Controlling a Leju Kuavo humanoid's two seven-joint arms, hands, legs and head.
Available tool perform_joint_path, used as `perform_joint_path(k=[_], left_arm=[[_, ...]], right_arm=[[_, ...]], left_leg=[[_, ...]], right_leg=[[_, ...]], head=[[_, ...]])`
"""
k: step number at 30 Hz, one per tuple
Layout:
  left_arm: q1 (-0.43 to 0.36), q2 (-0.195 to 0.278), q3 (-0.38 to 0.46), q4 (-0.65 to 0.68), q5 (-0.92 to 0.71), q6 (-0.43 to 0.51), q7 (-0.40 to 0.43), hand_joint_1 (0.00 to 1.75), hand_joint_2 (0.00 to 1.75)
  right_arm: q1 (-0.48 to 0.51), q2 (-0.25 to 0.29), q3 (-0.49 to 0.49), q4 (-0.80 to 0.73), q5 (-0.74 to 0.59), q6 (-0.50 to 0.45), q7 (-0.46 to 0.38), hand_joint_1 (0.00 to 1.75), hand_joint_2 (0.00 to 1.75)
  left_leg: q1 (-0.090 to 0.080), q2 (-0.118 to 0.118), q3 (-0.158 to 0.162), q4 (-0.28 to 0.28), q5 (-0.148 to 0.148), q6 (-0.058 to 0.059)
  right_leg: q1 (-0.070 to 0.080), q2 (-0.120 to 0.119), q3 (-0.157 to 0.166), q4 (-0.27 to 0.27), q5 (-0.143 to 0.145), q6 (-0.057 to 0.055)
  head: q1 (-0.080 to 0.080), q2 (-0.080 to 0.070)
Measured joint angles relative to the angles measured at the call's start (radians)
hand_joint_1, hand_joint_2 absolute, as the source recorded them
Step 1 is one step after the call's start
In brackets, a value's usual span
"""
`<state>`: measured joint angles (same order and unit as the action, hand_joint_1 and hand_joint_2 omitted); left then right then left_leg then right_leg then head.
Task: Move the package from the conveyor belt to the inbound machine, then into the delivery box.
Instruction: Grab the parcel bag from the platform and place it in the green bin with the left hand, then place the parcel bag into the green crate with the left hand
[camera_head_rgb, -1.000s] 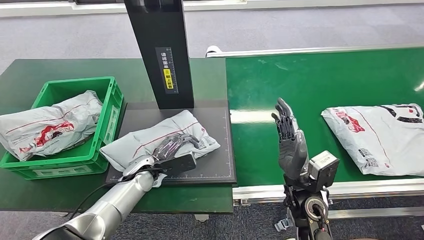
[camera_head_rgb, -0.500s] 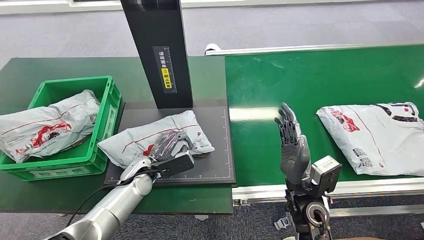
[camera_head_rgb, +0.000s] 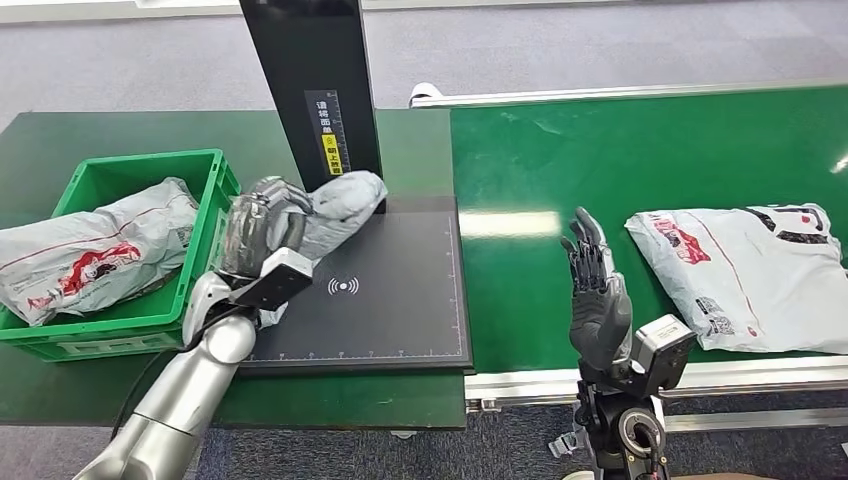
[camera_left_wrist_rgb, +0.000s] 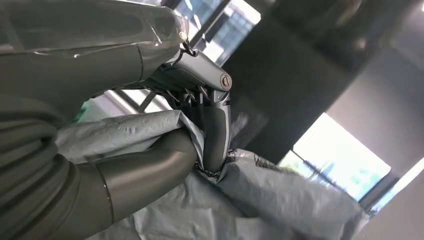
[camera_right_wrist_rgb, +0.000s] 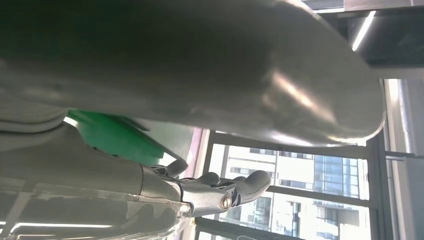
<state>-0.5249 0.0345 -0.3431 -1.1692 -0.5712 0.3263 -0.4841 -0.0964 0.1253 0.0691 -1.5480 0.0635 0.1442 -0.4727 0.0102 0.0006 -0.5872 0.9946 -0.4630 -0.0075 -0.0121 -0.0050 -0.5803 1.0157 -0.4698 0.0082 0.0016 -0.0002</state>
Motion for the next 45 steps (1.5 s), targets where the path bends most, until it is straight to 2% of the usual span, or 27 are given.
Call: perform_joint_path(k=[5, 8, 13, 18, 21, 27, 30, 34, 35, 38, 39, 41, 45], left_arm=[[0.009, 0.014, 0.024, -0.080, 0.003, 0.014, -0.011, 1.75, 1.75], [0.016, 0.026, 0.039, -0.125, 0.006, 0.083, -0.033, 1.75, 1.75], [0.013, 0.074, 0.106, -0.220, 0.011, 0.168, -0.026, 1.75, 1.75], [-0.035, 0.140, 0.218, -0.212, -0.056, 0.226, 0.014, 1.75, 1.75], [-0.095, 0.183, 0.284, -0.127, -0.117, 0.245, 0.057, 1.75, 1.75], [-0.229, 0.274, 0.418, 0.195, -0.316, 0.330, 0.160, 1.75, 1.75], [-0.269, 0.313, 0.474, 0.339, -0.456, 0.335, 0.248, 1.75, 1.75], [-0.294, 0.352, 0.536, 0.476, -0.540, 0.335, 0.304, 1.75, 1.75], [-0.296, 0.360, 0.548, 0.503, -0.551, 0.335, 0.309, 1.68, 1.75], [-0.299, 0.375, 0.576, 0.565, -0.563, 0.335, 0.308, 0.37, 1.75], [-0.299, 0.377, 0.584, 0.580, -0.557, 0.332, 0.299, 0.00, 1.75], [-0.299, 0.374, 0.600, 0.603, -0.520, 0.310, 0.256, 0.00, 1.75], [-0.298, 0.343, 0.638, 0.612, -0.392, 0.206, 0.135, 0.00, 1.75]], right_arm=[[0.001, 0.000, -0.003, 0.000, 0.000, 0.000, 0.000, 0.00, 0.00], [0.003, 0.001, -0.006, 0.000, 0.000, -0.008, -0.001, 0.00, 0.00], [0.030, 0.000, -0.021, -0.004, 0.001, -0.031, -0.015, 0.00, 0.00], [0.071, 0.000, -0.043, -0.025, 0.002, -0.037, -0.023, 0.00, 0.00], [0.088, 0.001, -0.053, -0.039, 0.006, -0.034, -0.024, 0.00, 0.00], [0.116, 0.003, -0.063, -0.061, 0.015, -0.022, -0.024, 0.00, 0.00], [0.119, 0.004, -0.064, -0.062, 0.015, -0.018, -0.024, 0.00, 0.00], [0.117, 0.002, -0.065, -0.062, 0.010, -0.018, -0.024, 0.00, 0.00], [0.118, 0.001, -0.064, -0.062, 0.008, -0.018, -0.024, 0.00, 0.00], [0.121, -0.001, -0.063, -0.062, 0.000, -0.018, -0.025, 0.00, 0.00], [0.123, -0.002, -0.063, -0.062, -0.002, -0.018, -0.027, 0.00, 0.00], [0.128, -0.004, -0.061, -0.062, -0.005, -0.018, -0.033, 0.00, 0.00], [0.130, -0.008, -0.058, -0.060, -0.007, -0.018, -0.037, 0.00, 0.00]], left_leg=[[0.000, 0.000, 0.000, 0.000, 0.000, 0.000], [0.000, 0.000, 0.000, 0.000, 0.000, 0.000], [0.000, 0.000, 0.000, 0.000, 0.000, 0.000], [0.001, 0.002, 0.000, 0.000, 0.000, 0.000], [0.001, 0.002, 0.000, 0.000, 0.000, 0.000], [0.001, 0.006, 0.000, 0.000, 0.000, -0.001], [0.001, 0.006, 0.000, 0.000, 0.000, -0.001], [0.001, 0.006, -0.001, 0.000, 0.000, -0.001], [0.001, 0.006, -0.001, 0.000, 0.000, -0.001], [0.001, 0.006, -0.001, 0.000, 0.000, -0.001], [0.001, 0.006, -0.001, 0.000, 0.000, -0.001], [0.001, 0.006, -0.001, 0.000, 0.000, -0.001], [0.001, 0.005, -0.001, 0.000, 0.000, -0.001]], right_leg=[[0.000, 0.000, 0.000, 0.000, 0.000, 0.000], [0.000, 0.000, 0.000, 0.000, 0.000, 0.000], [0.000, 0.000, -0.001, 0.000, 0.000, 0.000], [0.001, 0.002, -0.001, 0.000, 0.000, 0.000], [0.001, 0.002, -0.001, 0.000, 0.000, -0.001], [0.002, 0.005, -0.002, 0.001, 0.001, -0.001], [0.002, 0.005, -0.003, 0.001, 0.001, -0.001], [0.002, 0.005, -0.004, 0.001, 0.000, -0.001], [0.002, 0.005, -0.004, 0.001, 0.000, -0.001], [0.001, 0.005, -0.004, 0.001, 0.000, -0.001], [0.001, 0.005, -0.004, 0.001, 0.000, -0.001], [0.001, 0.005, -0.004, 0.000, 0.000, -0.001], [0.001, 0.005, -0.003, 0.000, 0.001, -0.001]], head=[[0.000, 0.000], [0.000, 0.000], [0.000, 0.000], [0.000, 0.000], [0.000, 0.000], [0.000, 0.000], [0.000, 0.000], [0.000, 0.000], [0.000, 0.000], [0.000, 0.000], [0.000, 0.000], [0.000, 0.000], [0.000, 0.000]])
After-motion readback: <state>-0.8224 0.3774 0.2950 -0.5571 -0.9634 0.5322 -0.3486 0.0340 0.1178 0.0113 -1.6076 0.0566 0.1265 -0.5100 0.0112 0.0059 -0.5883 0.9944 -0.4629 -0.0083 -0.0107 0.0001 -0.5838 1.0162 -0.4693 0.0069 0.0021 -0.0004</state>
